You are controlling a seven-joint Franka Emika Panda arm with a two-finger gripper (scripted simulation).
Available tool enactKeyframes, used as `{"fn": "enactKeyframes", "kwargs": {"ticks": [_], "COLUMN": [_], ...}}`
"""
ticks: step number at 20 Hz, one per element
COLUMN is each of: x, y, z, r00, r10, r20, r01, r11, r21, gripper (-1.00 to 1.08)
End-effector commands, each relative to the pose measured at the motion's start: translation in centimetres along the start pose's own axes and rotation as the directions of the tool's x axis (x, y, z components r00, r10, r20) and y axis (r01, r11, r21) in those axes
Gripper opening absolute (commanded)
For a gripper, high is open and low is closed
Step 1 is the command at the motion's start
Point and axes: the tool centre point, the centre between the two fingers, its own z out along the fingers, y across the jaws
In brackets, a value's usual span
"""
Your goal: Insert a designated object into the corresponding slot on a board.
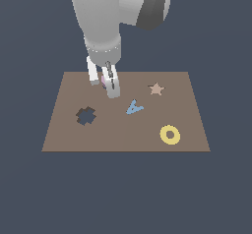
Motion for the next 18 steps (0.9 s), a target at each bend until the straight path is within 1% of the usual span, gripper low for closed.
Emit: {"fn": "enactKeyframes", "kwargs": {"ticks": [1, 11, 12, 18], "x": [0.0, 0.0, 0.0, 0.0], "y": [-0.1, -0.1, -0.1, -0.1], "z": [0.0, 1.0, 1.0, 1.0], "r00": [1.0, 1.0, 1.0, 1.0], "r10": [0.01, 0.011, 0.011, 0.011], "r20": [0.0, 0.001, 0.001, 0.001], "r01": [-0.01, -0.011, -0.011, -0.011], "r11": [1.0, 1.0, 1.0, 1.0], "r21": [0.0, 0.0, 0.0, 0.0], "gripper": [-1.0, -1.0, 1.0, 1.0]}}
